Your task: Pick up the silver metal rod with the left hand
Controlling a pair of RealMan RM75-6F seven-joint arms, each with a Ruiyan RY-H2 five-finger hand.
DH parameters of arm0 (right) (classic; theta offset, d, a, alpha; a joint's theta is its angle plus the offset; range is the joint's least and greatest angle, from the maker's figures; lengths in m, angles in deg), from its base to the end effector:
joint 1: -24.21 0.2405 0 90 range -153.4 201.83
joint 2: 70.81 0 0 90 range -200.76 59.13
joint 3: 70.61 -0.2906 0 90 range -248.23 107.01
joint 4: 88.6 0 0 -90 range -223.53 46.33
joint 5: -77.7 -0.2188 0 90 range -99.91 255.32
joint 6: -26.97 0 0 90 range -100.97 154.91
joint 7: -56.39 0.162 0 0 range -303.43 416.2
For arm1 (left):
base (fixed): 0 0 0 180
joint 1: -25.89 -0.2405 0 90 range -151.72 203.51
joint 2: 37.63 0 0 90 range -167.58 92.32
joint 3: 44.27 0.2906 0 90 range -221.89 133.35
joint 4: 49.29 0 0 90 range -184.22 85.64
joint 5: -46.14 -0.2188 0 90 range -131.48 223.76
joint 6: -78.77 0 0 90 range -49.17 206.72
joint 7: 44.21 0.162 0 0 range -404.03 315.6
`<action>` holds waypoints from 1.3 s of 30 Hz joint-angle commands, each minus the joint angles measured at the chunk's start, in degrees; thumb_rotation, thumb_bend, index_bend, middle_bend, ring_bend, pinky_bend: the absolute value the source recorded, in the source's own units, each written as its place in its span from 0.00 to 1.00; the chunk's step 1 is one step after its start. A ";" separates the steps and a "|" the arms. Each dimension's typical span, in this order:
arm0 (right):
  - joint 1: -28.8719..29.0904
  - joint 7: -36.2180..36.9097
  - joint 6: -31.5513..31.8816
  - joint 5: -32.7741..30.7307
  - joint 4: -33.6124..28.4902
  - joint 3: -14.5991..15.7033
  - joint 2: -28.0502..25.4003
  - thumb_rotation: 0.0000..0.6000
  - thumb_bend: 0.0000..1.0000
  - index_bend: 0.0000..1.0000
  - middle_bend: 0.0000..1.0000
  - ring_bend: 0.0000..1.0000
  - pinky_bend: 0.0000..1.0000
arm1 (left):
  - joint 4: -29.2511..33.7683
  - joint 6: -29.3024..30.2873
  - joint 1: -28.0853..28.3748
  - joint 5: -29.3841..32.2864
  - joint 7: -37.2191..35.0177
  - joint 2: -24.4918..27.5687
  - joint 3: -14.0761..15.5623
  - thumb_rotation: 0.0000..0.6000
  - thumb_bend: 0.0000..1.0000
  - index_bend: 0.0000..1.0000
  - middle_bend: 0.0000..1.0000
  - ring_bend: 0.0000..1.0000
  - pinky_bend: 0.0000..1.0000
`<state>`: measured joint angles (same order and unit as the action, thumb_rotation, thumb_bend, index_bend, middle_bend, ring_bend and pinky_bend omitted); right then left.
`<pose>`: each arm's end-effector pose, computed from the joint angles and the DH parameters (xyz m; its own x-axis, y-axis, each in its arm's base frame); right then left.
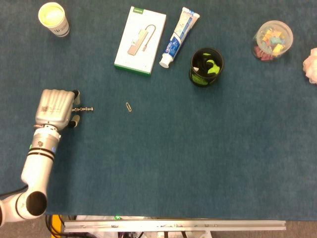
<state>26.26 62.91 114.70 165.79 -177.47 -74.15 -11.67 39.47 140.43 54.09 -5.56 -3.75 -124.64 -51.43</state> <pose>-0.3615 -0.1884 0.2103 0.4275 0.0413 0.9031 -0.9038 -0.0006 0.4279 -0.2821 0.3188 -0.0165 0.5805 0.3669 0.7270 0.7994 -0.0867 -0.5945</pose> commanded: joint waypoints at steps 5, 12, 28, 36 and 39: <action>-0.17 0.41 0.14 -0.18 0.36 0.03 0.00 1.00 0.28 0.36 0.41 0.28 0.27 | -1.96 0.60 1.09 2.31 0.64 -1.67 -0.02 1.00 0.25 0.45 0.97 0.95 1.00; -0.43 1.05 0.37 -0.38 0.87 0.07 0.07 1.00 0.28 0.36 0.41 0.28 0.27 | -2.94 1.14 2.01 4.77 2.17 -2.46 0.22 1.00 0.25 0.46 0.97 0.95 1.00; -1.01 2.59 1.11 -0.58 1.99 0.03 0.02 1.00 0.28 0.36 0.41 0.28 0.27 | -4.23 1.71 3.52 8.22 3.11 -3.57 0.41 1.00 0.25 0.50 0.97 0.95 1.00; -1.28 3.06 1.44 -0.76 2.37 -0.06 0.05 1.00 0.28 0.36 0.41 0.28 0.27 | -4.56 1.77 4.10 9.36 3.39 -3.89 0.69 1.00 0.25 0.52 0.97 0.95 1.00; -1.42 3.08 1.64 -0.74 2.39 -0.06 -0.02 1.00 0.28 0.36 0.41 0.28 0.27 | -4.63 1.77 4.24 9.44 3.22 -3.92 0.80 1.00 0.27 0.52 0.97 0.95 1.00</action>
<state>24.86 65.99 116.32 165.05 -175.07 -74.21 -11.67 34.84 142.21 58.33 3.87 -0.53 -128.56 -50.64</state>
